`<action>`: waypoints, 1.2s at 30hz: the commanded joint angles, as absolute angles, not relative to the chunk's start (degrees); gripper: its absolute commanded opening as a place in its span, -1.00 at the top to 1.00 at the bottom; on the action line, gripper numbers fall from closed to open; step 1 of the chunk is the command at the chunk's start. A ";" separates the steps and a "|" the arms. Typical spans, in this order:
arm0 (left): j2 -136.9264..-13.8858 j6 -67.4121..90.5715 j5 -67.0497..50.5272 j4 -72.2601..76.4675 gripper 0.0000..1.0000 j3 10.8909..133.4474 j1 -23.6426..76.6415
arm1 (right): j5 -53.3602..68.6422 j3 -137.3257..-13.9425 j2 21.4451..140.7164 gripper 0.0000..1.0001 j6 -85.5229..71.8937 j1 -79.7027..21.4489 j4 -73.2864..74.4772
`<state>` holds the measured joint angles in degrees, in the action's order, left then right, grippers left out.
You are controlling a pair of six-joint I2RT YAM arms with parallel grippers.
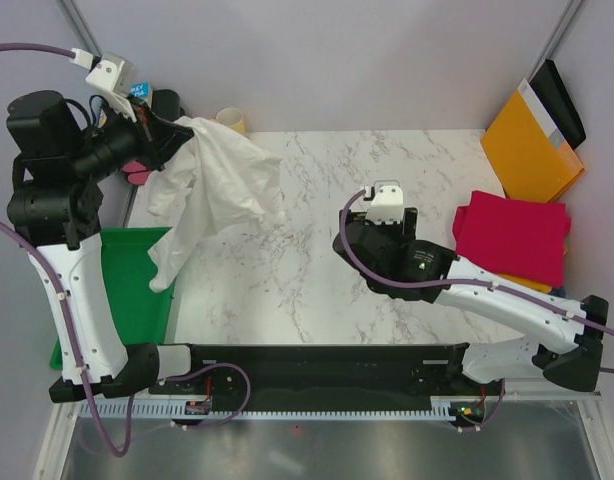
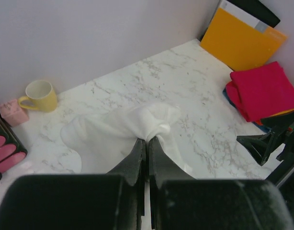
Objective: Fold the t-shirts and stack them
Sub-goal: Move the tshirt to the center of the board
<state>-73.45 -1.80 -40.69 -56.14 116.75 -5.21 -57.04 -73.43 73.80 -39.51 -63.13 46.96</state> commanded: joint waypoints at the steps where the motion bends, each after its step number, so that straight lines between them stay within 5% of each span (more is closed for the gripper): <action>1: -74.09 3.51 -47.35 -50.73 0.96 127.16 -4.92 | -59.06 -72.17 69.00 -0.96 -42.01 -62.93 47.63; 9: -75.50 6.96 -54.05 -45.97 0.96 121.75 -0.72 | -59.41 -69.96 63.99 -0.96 -44.73 -62.84 48.69; 14: -78.04 -4.80 -45.02 -52.02 0.96 111.90 14.23 | -59.07 -69.61 64.60 -0.96 -46.58 -62.93 49.65; 17: -78.92 -8.86 -39.30 -53.26 -0.09 103.47 15.21 | -58.71 -69.87 65.65 -0.96 -48.60 -62.84 50.71; 18: -79.10 -9.49 -37.98 -53.00 -0.81 101.45 15.21 | -58.36 -69.96 66.00 -0.96 -48.86 -62.84 50.89; 19: -79.36 -9.93 -34.49 -52.82 -0.99 97.95 15.12 | -58.19 -69.96 66.09 -0.96 -49.04 -62.84 51.06; 36: -63.12 -14.14 -24.96 -44.47 -0.93 60.50 4.04 | -53.70 -66.54 72.15 -0.96 -53.08 -63.63 54.93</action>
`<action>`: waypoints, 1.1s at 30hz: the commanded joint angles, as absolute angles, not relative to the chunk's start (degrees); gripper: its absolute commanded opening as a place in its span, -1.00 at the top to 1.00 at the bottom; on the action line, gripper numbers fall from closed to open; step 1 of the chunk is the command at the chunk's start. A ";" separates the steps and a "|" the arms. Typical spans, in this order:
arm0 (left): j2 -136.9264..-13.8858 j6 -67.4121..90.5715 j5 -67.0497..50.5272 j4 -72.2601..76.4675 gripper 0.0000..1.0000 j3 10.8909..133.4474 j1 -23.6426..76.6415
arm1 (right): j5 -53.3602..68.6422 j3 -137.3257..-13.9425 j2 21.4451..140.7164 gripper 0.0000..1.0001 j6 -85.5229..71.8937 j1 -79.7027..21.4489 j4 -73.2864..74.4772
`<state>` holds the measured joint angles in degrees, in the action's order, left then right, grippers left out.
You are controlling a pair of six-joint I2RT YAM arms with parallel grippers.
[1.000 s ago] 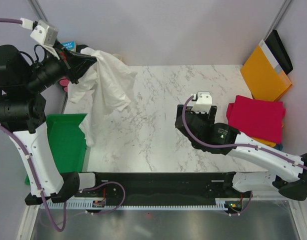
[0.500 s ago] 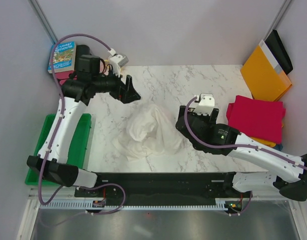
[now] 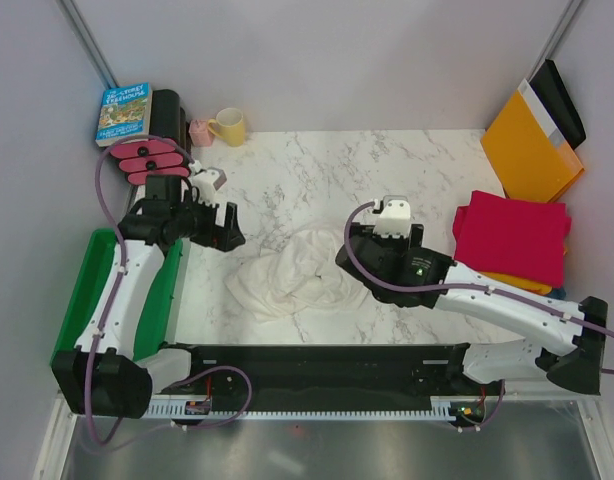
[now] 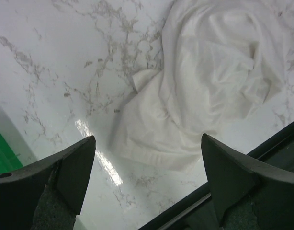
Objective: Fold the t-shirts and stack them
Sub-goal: Move the tshirt to the center of the board
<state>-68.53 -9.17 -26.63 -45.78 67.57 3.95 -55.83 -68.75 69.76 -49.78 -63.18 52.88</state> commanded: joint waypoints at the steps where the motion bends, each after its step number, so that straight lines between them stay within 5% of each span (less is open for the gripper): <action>1: -62.32 -14.67 -24.35 -44.65 -0.91 59.25 4.04 | -53.35 -66.10 72.42 -0.96 -54.04 -63.89 54.67; 11: -70.38 -15.83 -14.06 -49.48 -0.71 57.57 2.46 | -52.38 -66.44 75.14 -0.96 -52.82 -63.98 51.68; 19: -82.61 -9.41 -19.41 -50.36 -0.07 59.85 0.35 | -52.91 -66.10 72.95 -0.96 -52.91 -63.98 51.68; 33: -88.85 -10.72 -19.42 -50.46 -0.29 57.48 0.53 | -52.38 -64.42 72.60 -0.96 -54.14 -64.07 51.77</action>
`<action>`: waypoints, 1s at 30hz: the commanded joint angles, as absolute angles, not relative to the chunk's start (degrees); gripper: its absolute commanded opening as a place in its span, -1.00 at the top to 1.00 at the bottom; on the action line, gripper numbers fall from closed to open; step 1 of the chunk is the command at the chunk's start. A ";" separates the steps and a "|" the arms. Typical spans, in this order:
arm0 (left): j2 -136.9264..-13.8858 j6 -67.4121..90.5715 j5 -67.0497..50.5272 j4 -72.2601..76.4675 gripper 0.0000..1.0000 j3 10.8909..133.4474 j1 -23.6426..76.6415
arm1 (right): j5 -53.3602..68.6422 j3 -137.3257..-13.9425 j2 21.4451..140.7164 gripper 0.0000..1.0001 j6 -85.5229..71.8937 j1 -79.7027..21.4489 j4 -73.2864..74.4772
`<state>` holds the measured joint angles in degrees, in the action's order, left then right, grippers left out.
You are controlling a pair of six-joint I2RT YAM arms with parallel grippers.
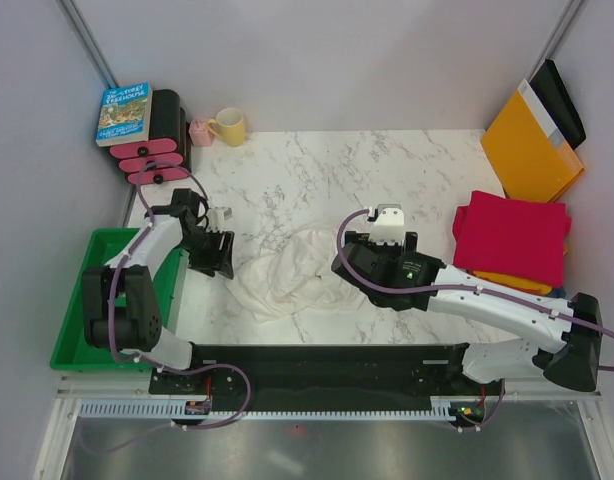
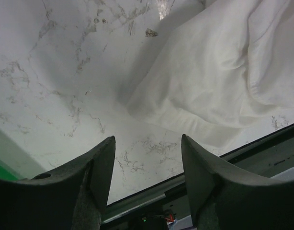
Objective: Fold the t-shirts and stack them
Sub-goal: Move the tshirt to the center of the board, then flatten out the tshirt
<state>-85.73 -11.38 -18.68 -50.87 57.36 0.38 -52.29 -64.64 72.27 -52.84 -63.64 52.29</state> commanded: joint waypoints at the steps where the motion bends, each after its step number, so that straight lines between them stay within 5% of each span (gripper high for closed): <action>1: -89.38 -10.81 -19.16 -50.10 -0.29 57.39 0.53 | -52.56 -64.51 72.68 -0.96 -54.05 -63.99 51.77; 8: -92.37 -10.99 -19.69 -48.43 0.01 58.62 0.53 | -52.73 -64.25 72.51 -0.96 -54.49 -63.98 51.77; 19: -92.90 -9.93 -20.21 -43.68 -0.06 59.33 1.32 | -52.56 -64.07 72.60 -0.96 -55.02 -63.98 51.59; 26: -95.53 -10.28 -19.86 -44.47 0.34 59.68 2.11 | -52.65 -64.16 72.77 -0.96 -55.11 -63.98 51.77; 30: -96.77 -11.25 -19.34 -46.23 0.36 60.12 2.37 | -52.73 -64.34 72.86 -0.96 -55.20 -63.98 51.94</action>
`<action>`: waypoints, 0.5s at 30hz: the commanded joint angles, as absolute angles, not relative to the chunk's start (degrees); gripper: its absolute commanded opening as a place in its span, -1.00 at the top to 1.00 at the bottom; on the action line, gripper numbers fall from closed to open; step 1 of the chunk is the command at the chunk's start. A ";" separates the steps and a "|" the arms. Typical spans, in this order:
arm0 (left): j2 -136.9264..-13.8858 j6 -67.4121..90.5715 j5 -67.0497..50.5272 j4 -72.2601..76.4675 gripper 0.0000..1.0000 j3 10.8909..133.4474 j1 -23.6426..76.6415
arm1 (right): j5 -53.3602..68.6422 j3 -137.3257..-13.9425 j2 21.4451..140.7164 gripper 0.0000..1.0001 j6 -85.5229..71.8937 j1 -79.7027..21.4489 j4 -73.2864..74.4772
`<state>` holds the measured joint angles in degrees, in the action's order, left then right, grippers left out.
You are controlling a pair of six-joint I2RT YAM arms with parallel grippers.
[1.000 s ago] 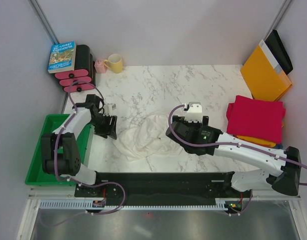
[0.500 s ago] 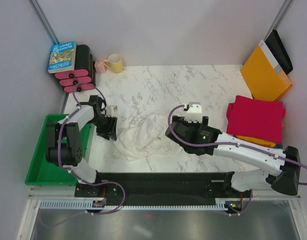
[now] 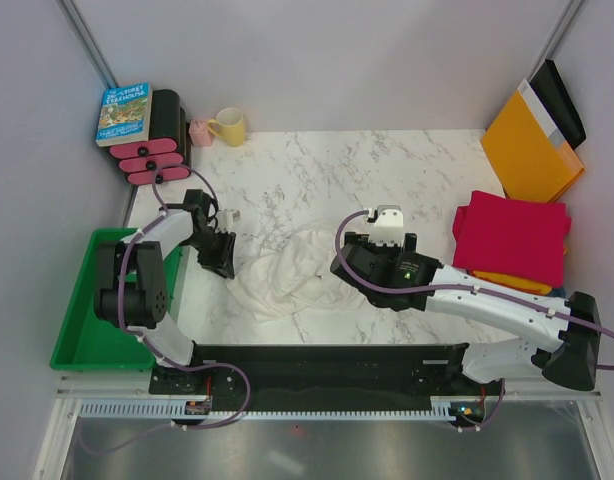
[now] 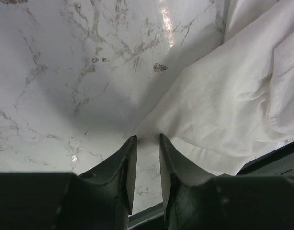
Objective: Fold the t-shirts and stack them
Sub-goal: Flatten out the tshirt
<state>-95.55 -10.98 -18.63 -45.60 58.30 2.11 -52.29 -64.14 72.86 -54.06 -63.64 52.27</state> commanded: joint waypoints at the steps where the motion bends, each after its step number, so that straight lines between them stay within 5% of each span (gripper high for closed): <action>1: -97.03 -11.42 -19.25 -46.93 0.33 60.29 2.37 | -52.73 -64.42 72.86 -0.96 -55.20 -63.98 51.86; 11: -99.75 -13.36 -18.81 -50.27 0.32 60.03 2.55 | -52.65 -64.86 73.13 -0.96 -55.72 -63.98 52.03; 15: -99.32 -14.06 -19.33 -50.36 0.96 59.85 2.55 | -52.56 -64.42 72.43 -0.96 -57.12 -63.90 52.73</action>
<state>-99.48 -11.90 -18.55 -48.82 58.59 2.35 -52.29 -64.14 72.97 -54.72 -63.64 52.29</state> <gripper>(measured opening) 0.126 0.982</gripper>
